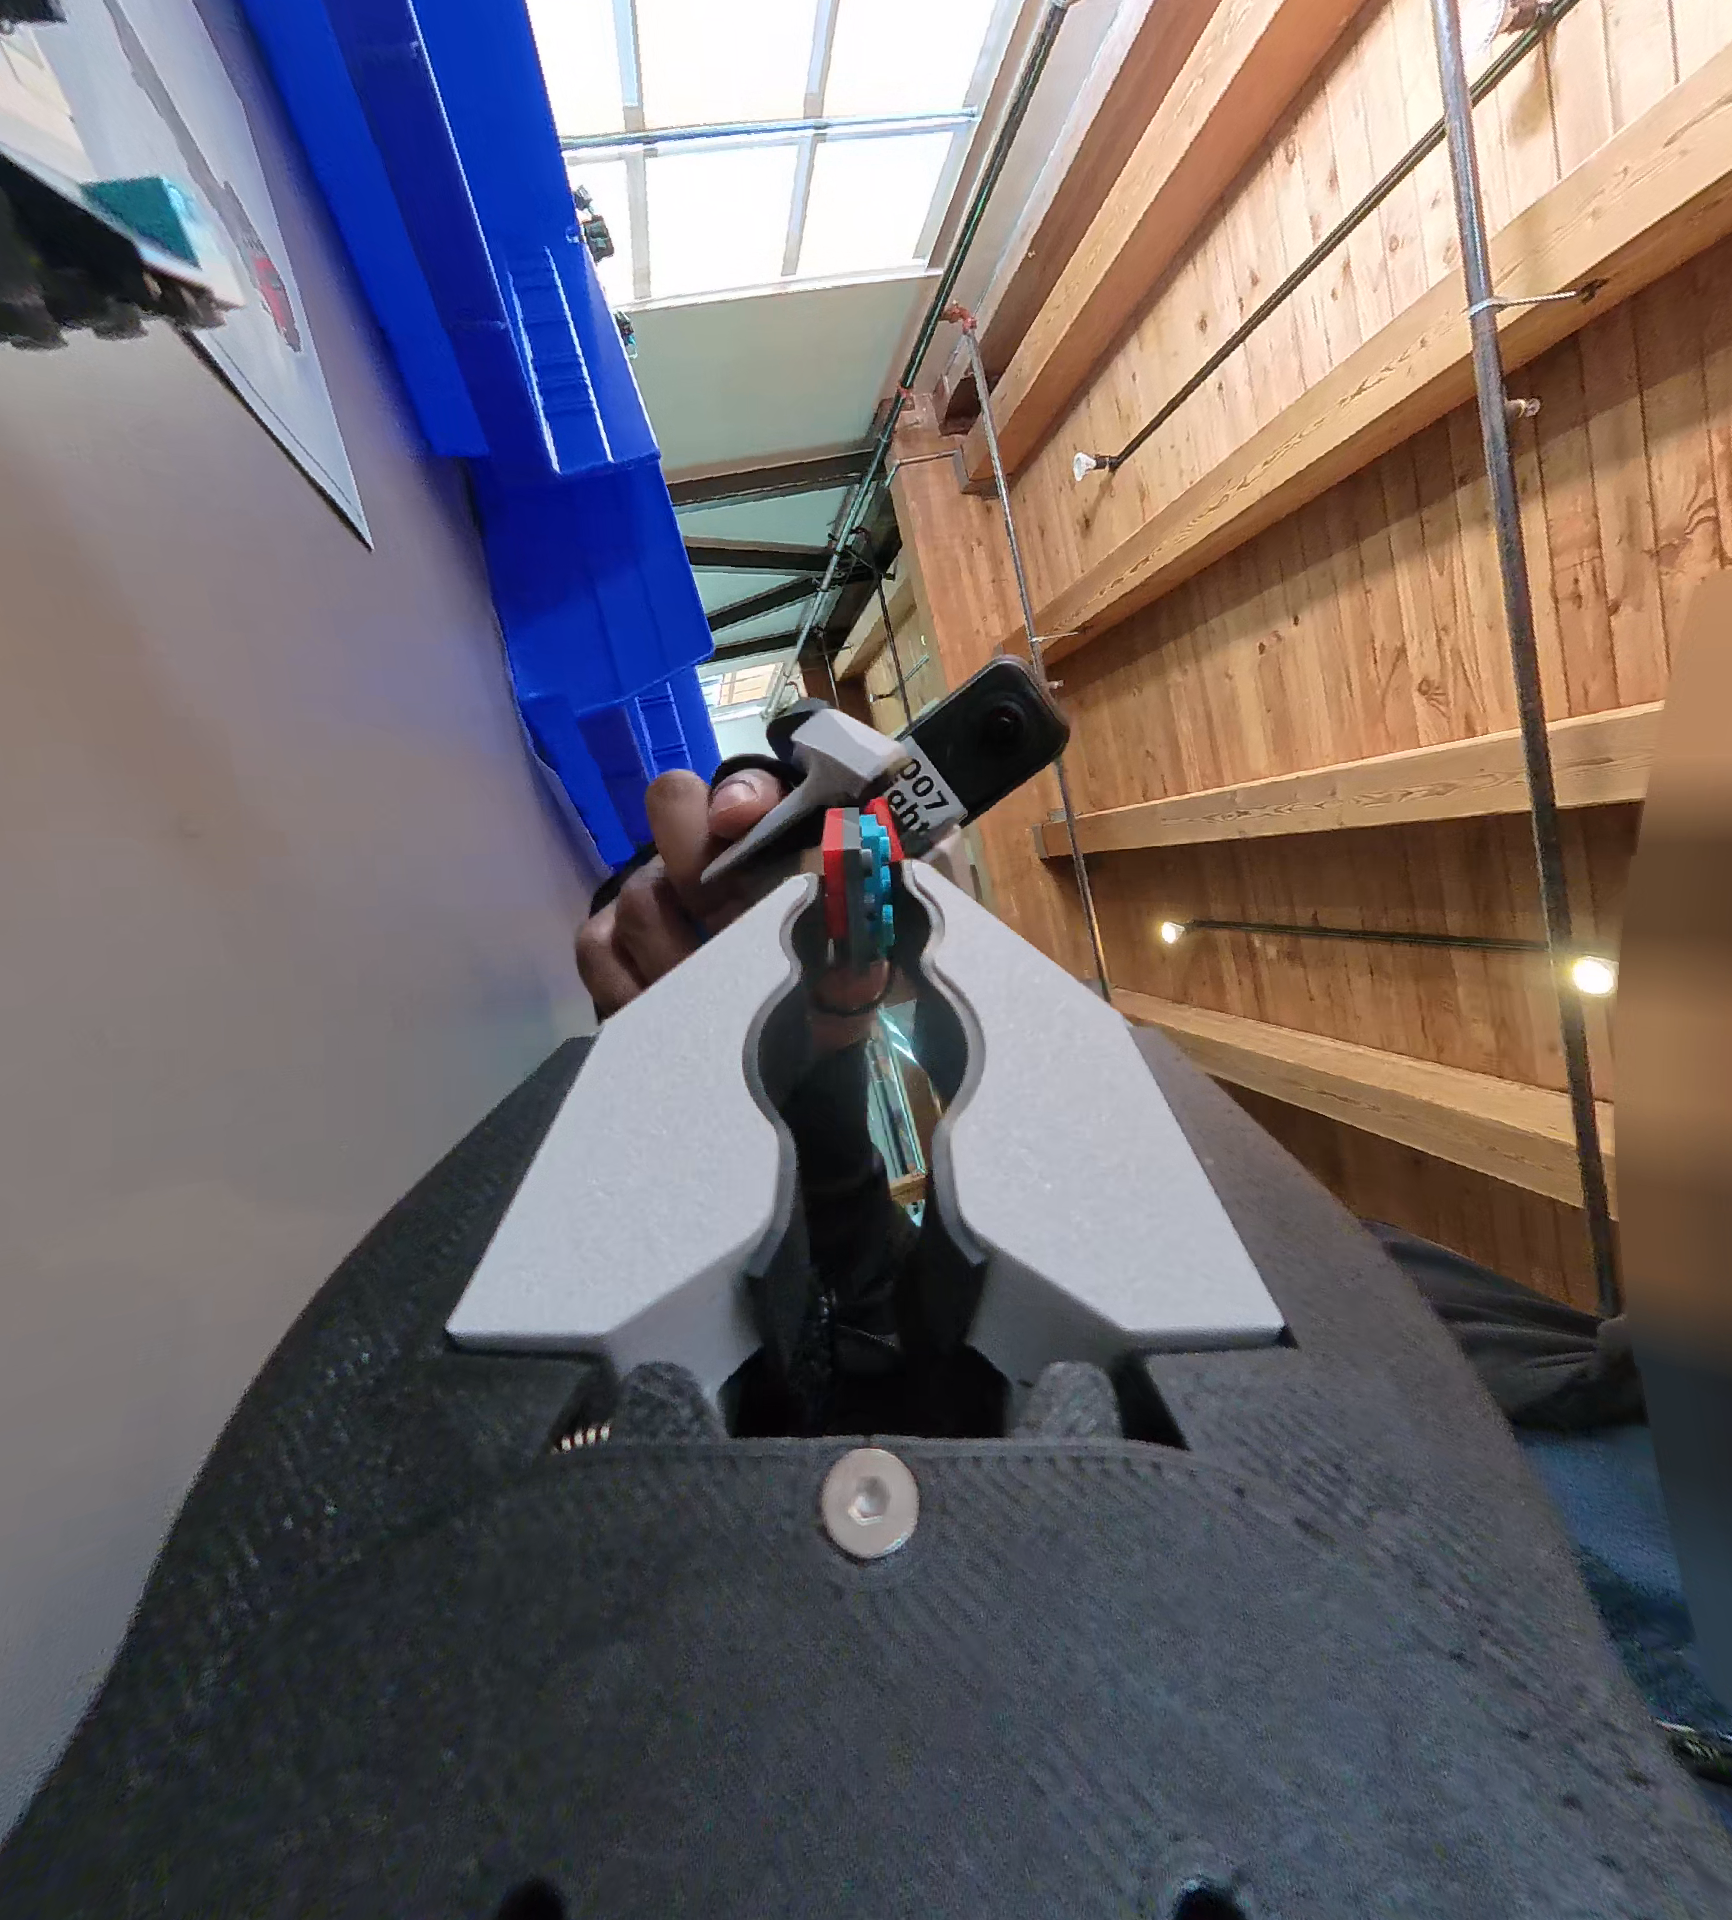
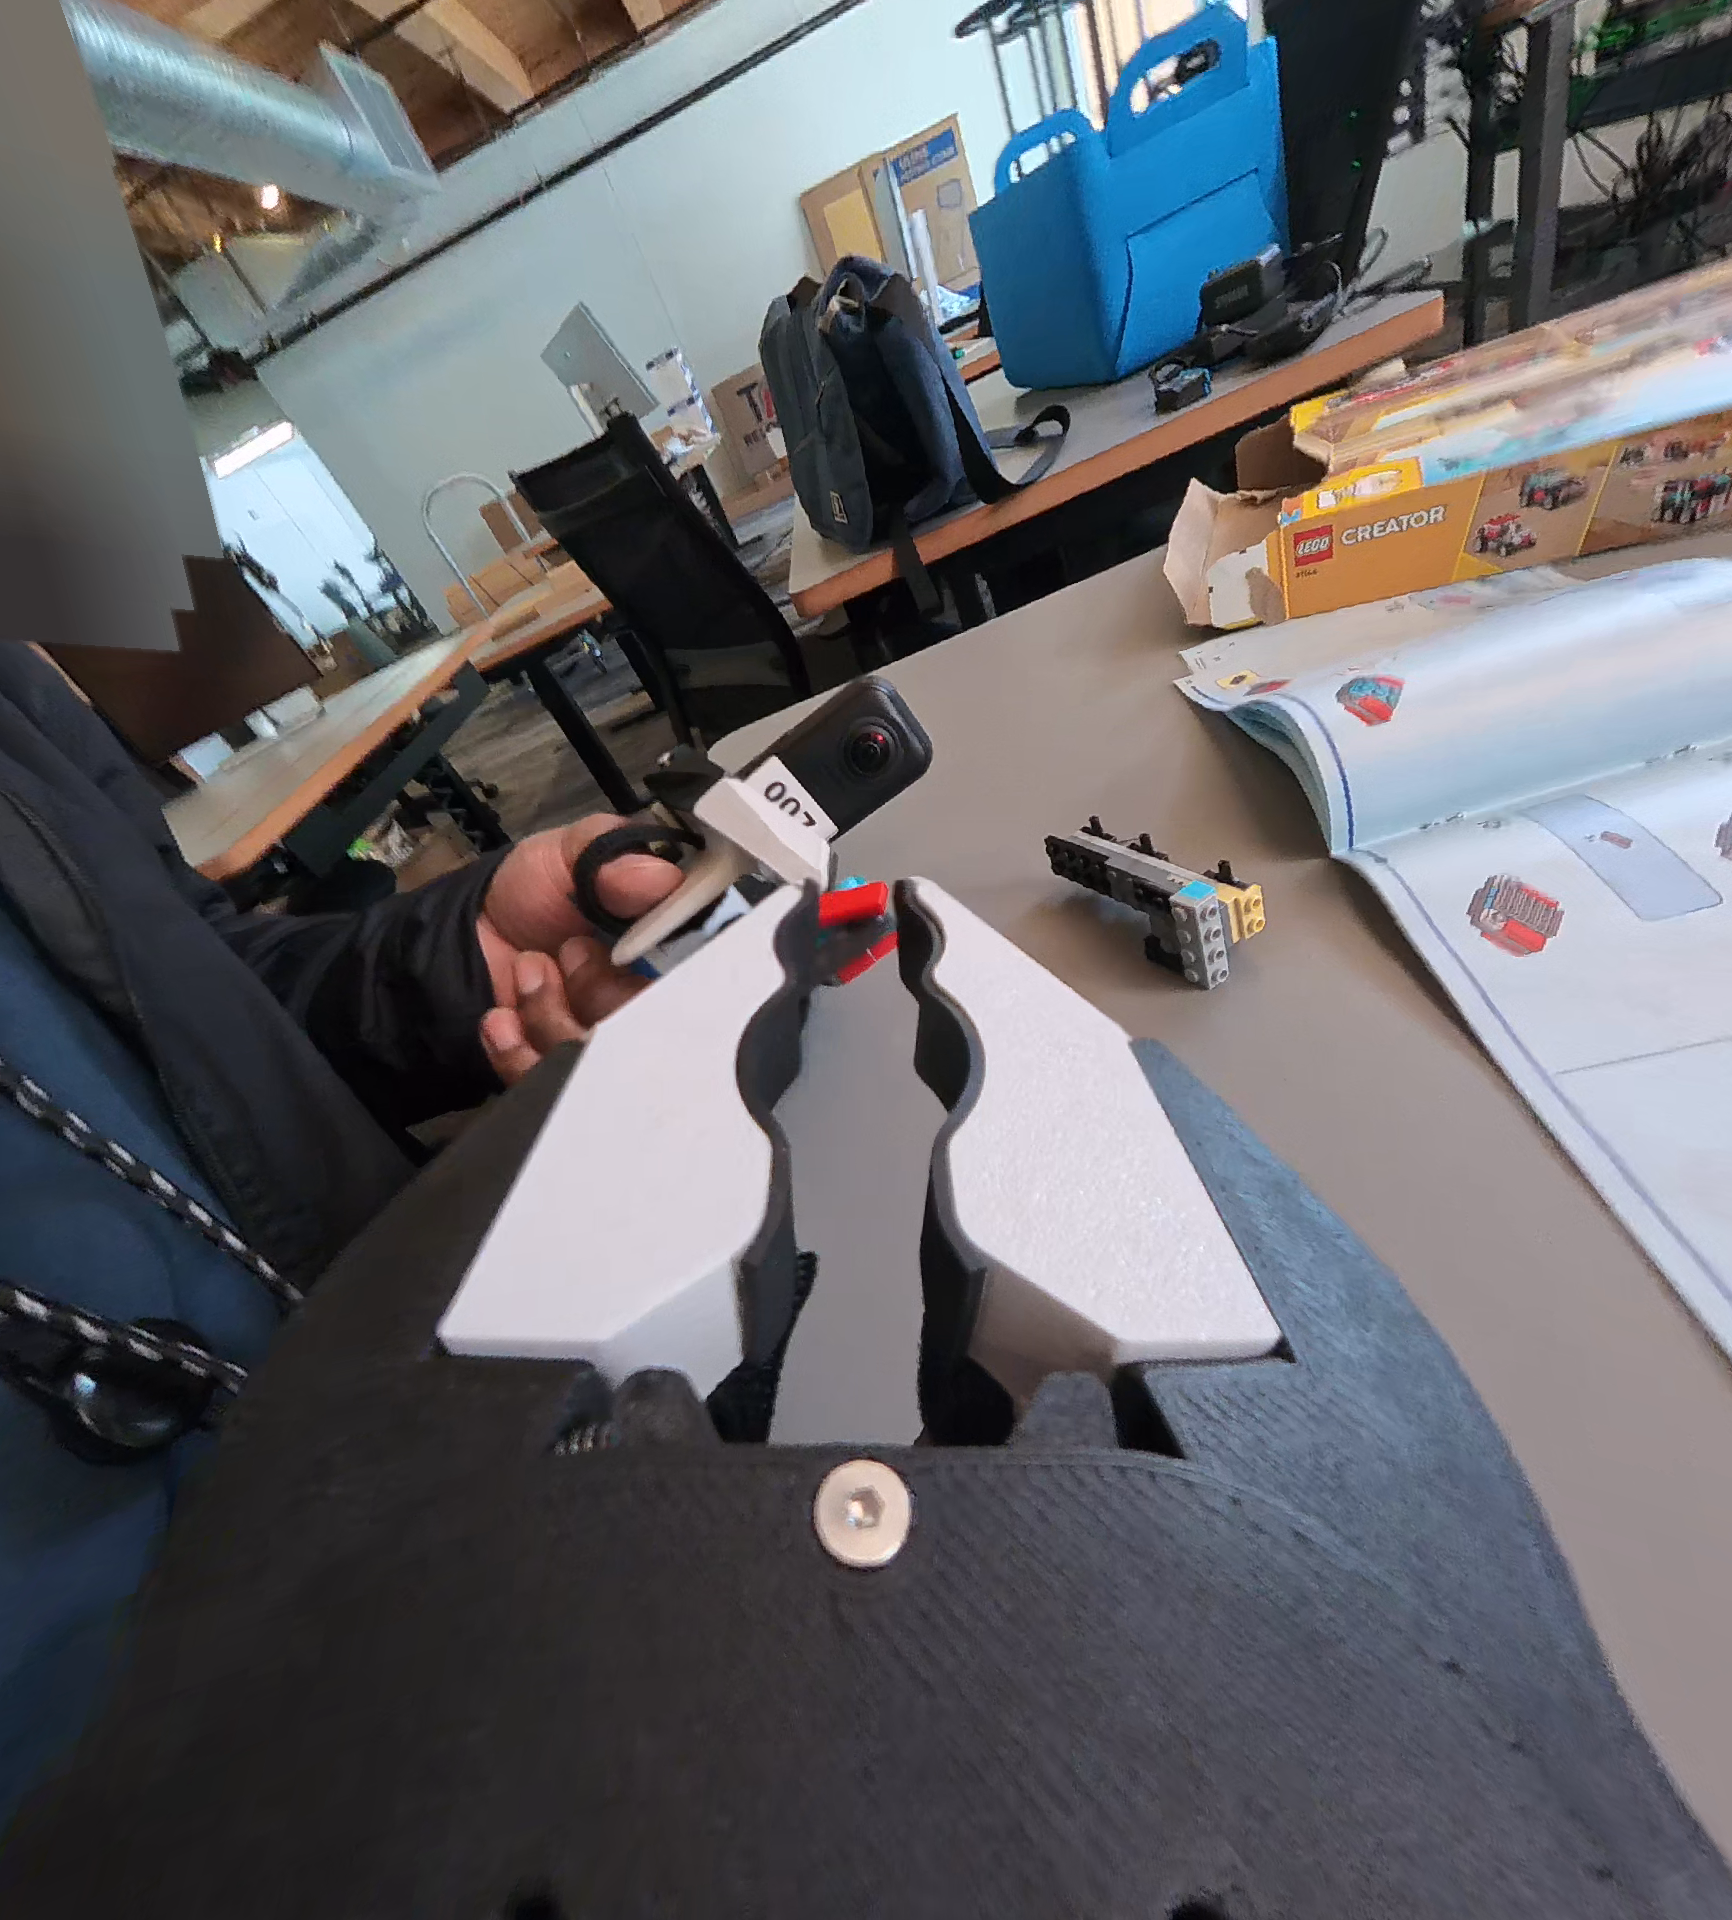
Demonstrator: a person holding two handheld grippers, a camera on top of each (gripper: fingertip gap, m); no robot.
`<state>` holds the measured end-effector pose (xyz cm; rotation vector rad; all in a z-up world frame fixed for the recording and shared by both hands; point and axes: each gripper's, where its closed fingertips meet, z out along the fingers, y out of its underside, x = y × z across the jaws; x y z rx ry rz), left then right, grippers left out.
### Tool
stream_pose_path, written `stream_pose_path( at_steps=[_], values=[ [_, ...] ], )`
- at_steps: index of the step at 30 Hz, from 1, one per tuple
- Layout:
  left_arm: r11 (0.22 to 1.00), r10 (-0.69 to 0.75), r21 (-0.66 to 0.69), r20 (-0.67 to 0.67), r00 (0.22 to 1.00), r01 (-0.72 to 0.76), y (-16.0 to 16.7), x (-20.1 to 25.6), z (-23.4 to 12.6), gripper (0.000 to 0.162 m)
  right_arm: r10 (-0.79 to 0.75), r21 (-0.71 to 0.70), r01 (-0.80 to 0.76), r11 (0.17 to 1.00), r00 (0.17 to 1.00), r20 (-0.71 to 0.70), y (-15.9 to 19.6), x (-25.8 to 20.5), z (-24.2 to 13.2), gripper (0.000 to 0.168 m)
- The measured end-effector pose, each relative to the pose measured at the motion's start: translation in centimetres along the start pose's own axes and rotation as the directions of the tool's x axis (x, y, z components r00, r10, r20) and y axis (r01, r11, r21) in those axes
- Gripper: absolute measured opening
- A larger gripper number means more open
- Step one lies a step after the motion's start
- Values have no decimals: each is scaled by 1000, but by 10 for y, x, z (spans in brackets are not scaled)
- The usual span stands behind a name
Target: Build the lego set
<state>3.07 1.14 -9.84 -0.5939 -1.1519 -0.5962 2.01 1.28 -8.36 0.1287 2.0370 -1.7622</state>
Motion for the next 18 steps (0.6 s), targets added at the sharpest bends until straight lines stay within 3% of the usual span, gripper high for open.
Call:
stream_pose_path(
  at_steps=[6, 12, 18],
  values=[
    [999, 50, -1, 30, 998, -50, -1, 0, -1, 12, 91, -31, -94, 995, 993, -78, 4, 0, 3, 30],
    [998, 64, -6, 40, 997, -64, -1, 0, -1, 12, -49, -94, 32, 995, 983, -177, 9, 3, 5, 31],
    [998, 66, -13, 37, 997, -66, 1, 1, -1, 12, -140, -104, 127, 987, 982, -129, 3, -4, 5, 29]
  ],
)
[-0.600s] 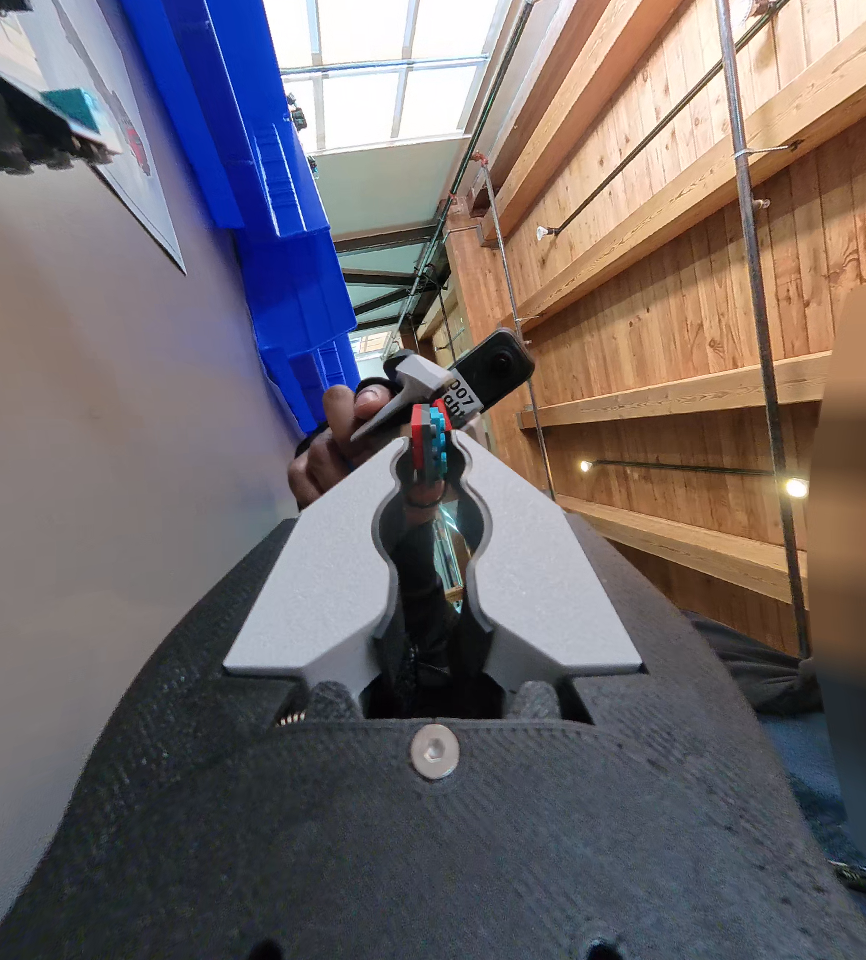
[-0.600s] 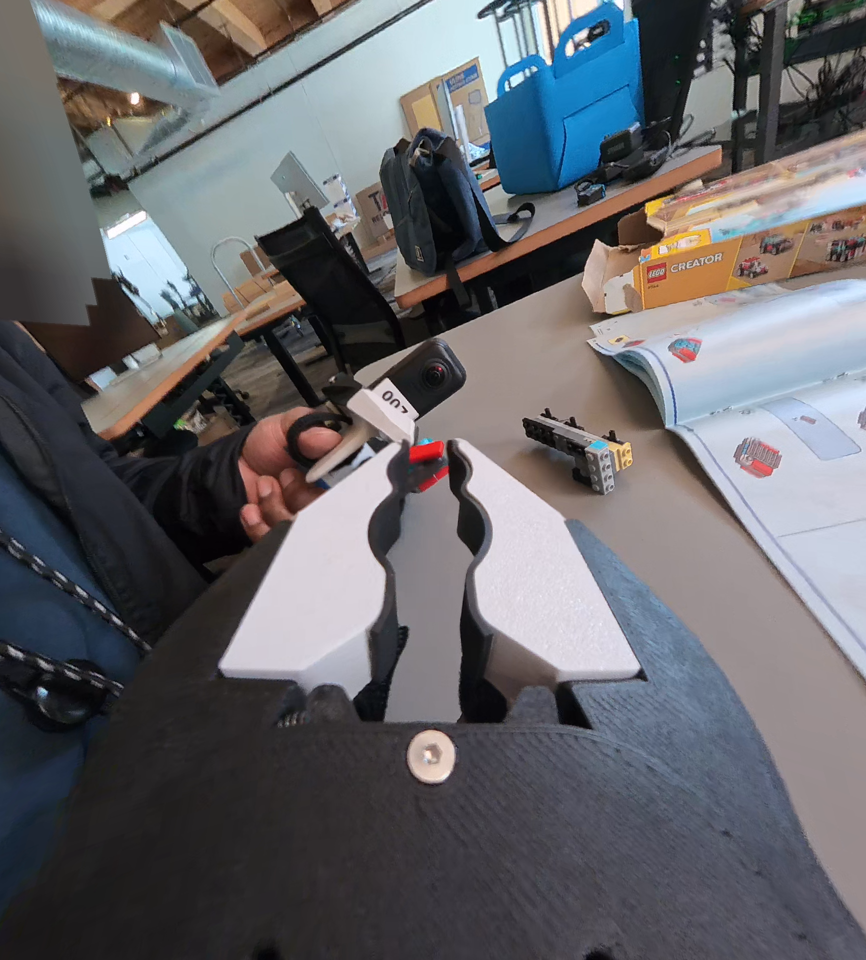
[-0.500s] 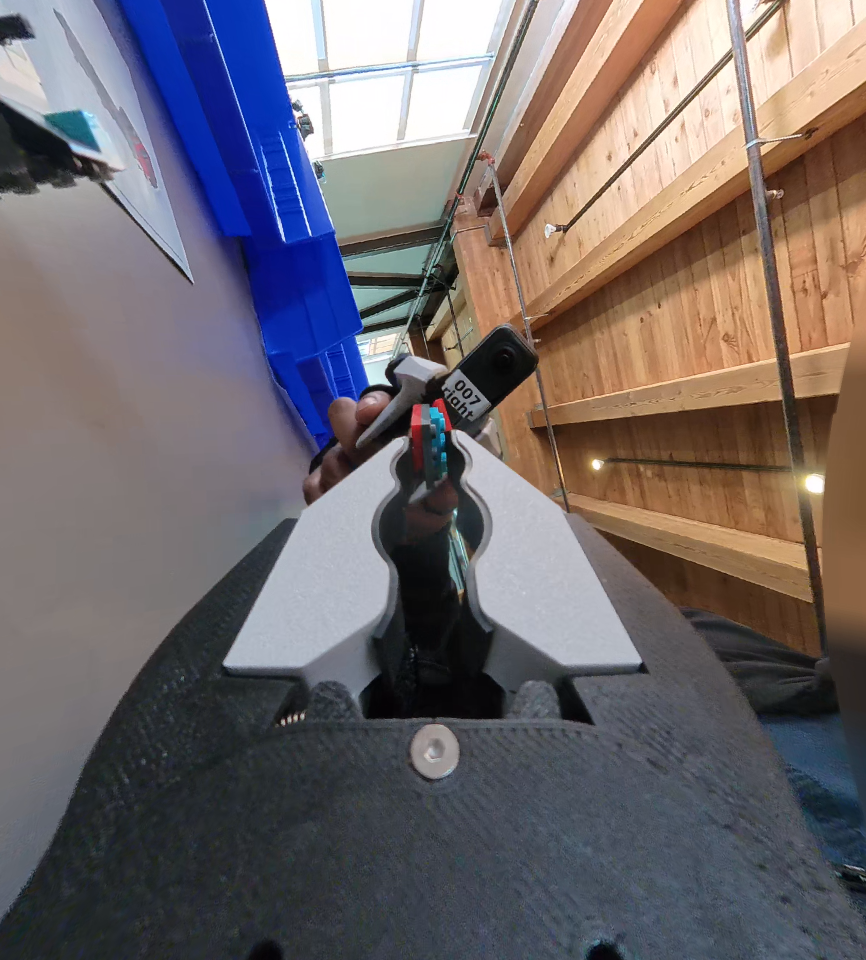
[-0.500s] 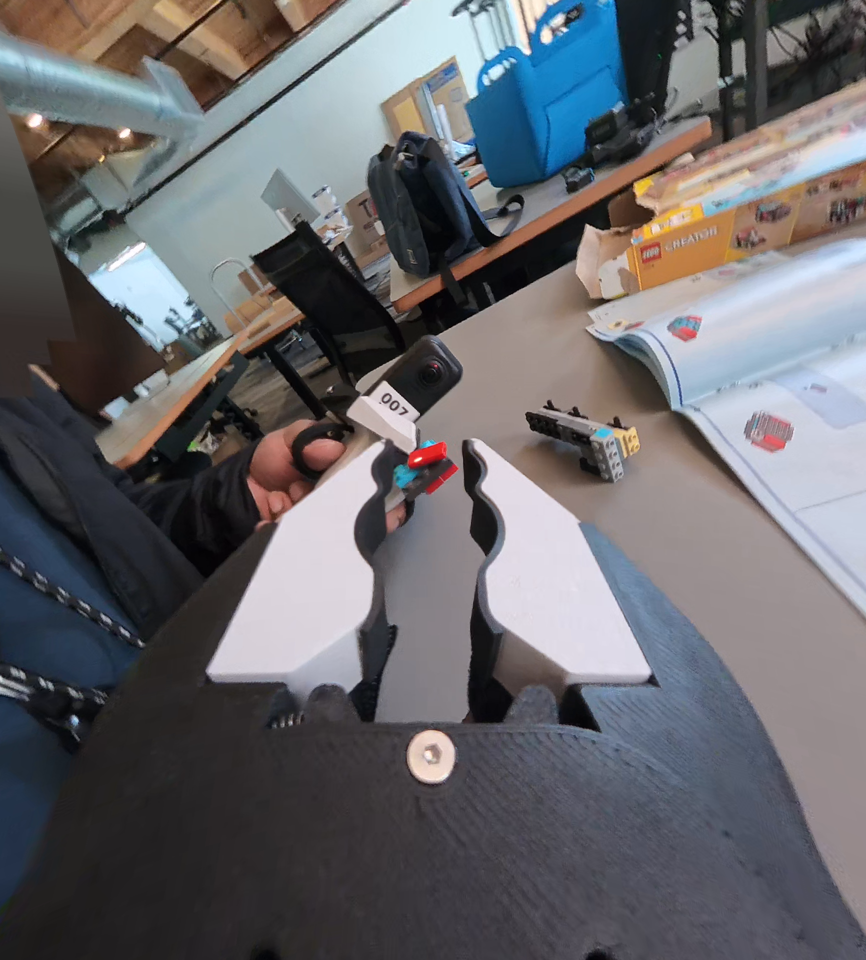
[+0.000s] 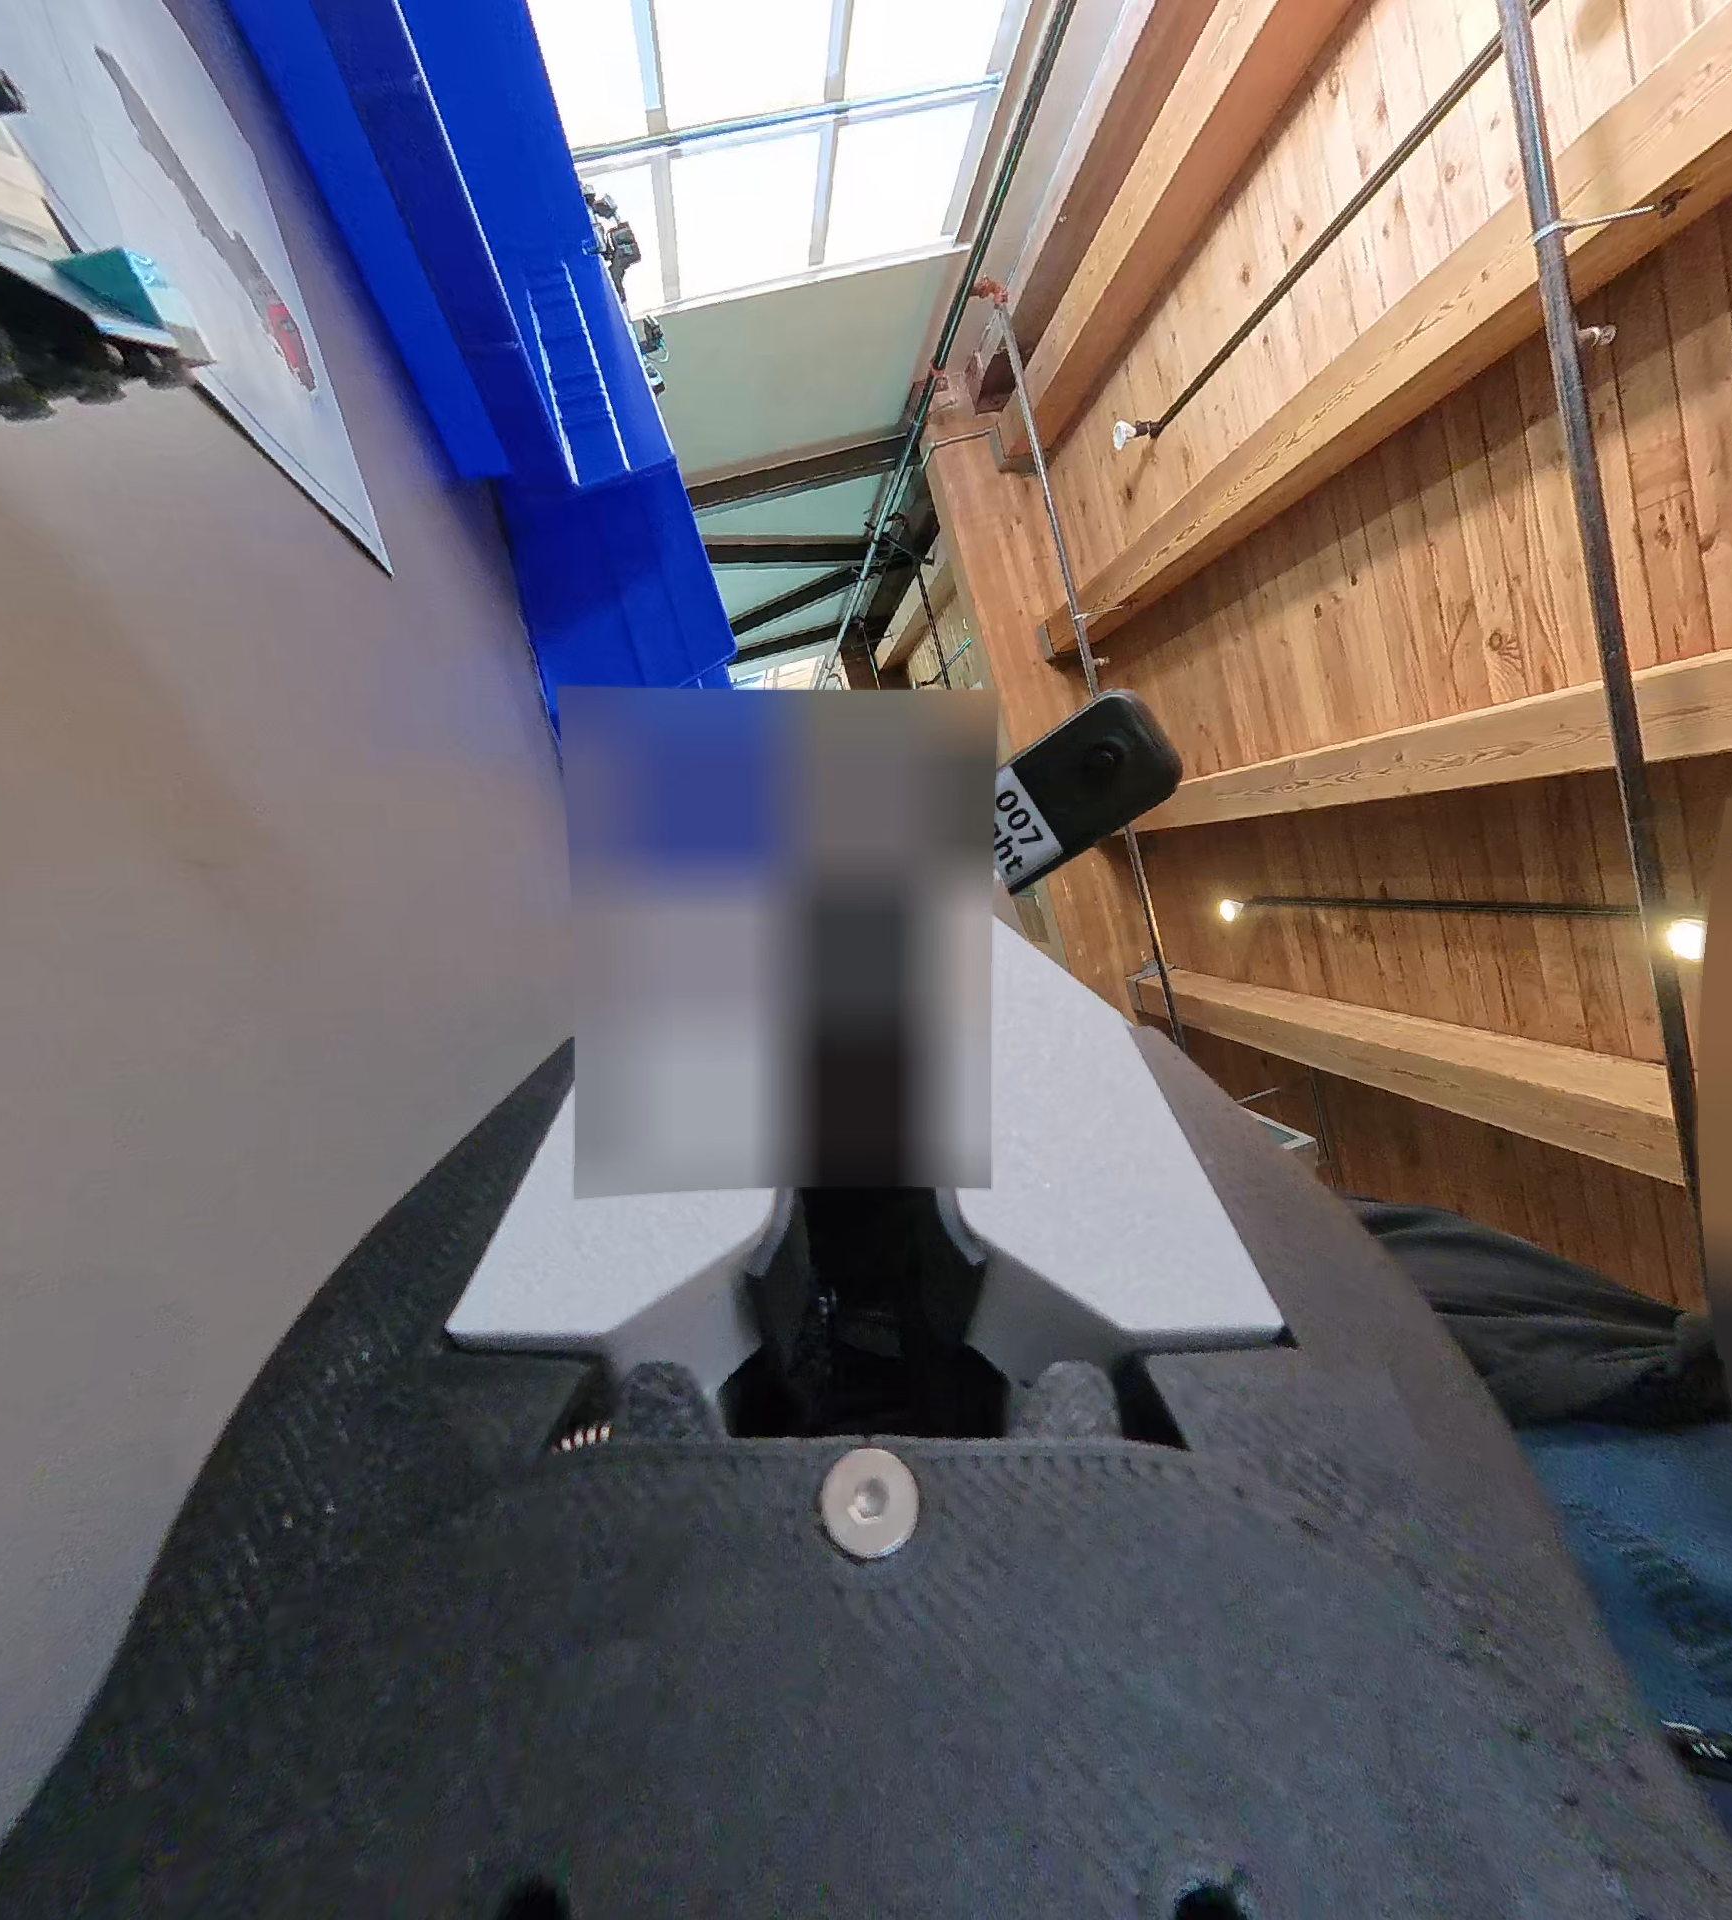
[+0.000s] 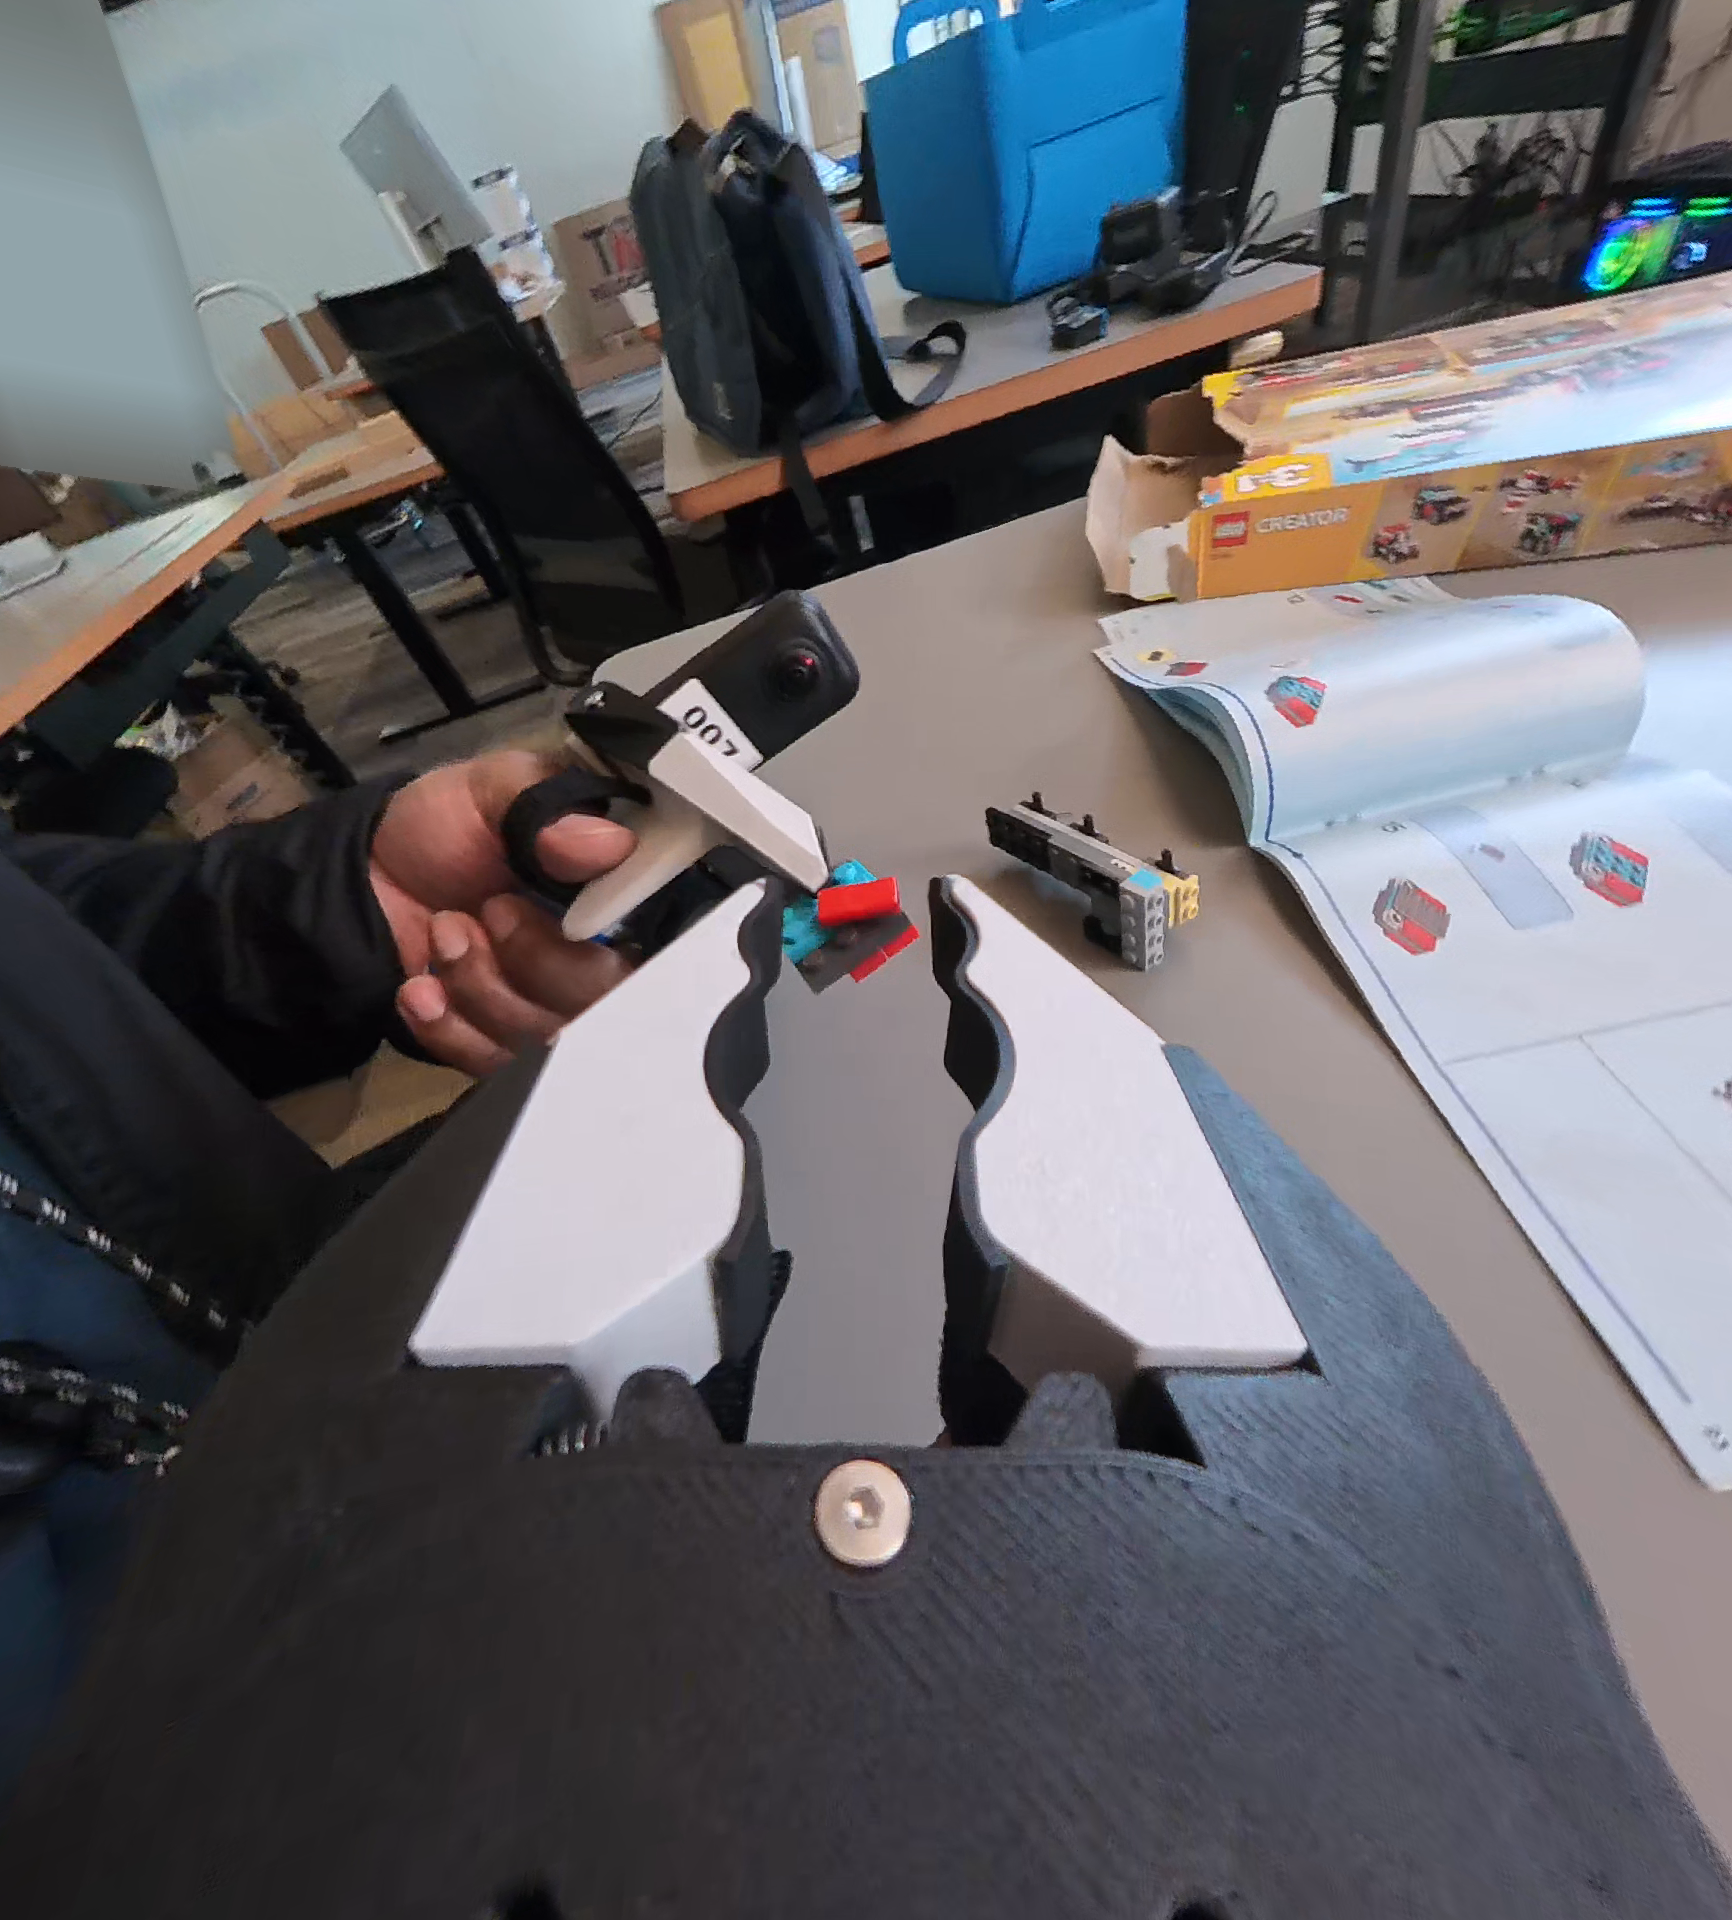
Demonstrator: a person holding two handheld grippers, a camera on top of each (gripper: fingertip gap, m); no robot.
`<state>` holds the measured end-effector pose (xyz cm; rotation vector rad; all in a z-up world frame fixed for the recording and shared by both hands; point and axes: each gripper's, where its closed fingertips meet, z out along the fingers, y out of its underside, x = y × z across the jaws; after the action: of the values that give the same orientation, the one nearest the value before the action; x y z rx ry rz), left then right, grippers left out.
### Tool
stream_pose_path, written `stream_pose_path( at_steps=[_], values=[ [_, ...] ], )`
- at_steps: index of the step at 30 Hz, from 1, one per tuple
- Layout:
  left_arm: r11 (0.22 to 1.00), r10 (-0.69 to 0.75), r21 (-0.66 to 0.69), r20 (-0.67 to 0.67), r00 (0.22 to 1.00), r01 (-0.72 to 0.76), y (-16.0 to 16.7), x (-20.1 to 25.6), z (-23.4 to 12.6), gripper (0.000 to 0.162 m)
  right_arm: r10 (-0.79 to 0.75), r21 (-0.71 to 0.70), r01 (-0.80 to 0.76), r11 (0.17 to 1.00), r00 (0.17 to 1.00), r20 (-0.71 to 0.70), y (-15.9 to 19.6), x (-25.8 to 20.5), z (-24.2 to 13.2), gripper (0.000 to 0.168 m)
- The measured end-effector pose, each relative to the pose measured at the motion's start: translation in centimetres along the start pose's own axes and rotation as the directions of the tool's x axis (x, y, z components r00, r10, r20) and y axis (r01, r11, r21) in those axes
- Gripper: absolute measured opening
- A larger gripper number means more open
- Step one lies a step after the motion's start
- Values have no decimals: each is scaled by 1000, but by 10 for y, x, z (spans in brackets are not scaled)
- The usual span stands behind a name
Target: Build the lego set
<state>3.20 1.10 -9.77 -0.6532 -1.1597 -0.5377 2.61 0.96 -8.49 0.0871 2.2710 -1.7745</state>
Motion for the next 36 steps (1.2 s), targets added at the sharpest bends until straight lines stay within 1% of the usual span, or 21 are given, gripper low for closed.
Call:
stream_pose_path(
  at_steps=[7, 14, 29, 36],
  values=[
    [1000, 4, -12, -2, 1000, -4, 2, 1, 1, 12, -36, -80, 42, 996, 997, 66, 3, -2, 2, 27],
    [1000, 13, -27, 1, 1000, -13, 3, 1, 1, 12, -68, -132, 82, 988, 992, 103, 9, -1, 2, 16],
    [998, -1, -62, -17, 1000, 0, 8, 2, 2, 12, -156, -292, 221, 931, 961, 229, 12, -6, -1, 15],
    [997, -3, -72, -26, 1000, 1, 10, 3, 3, 11, -155, -353, 247, 902, 951, 268, 12, -8, -4, 15]
  ],
)
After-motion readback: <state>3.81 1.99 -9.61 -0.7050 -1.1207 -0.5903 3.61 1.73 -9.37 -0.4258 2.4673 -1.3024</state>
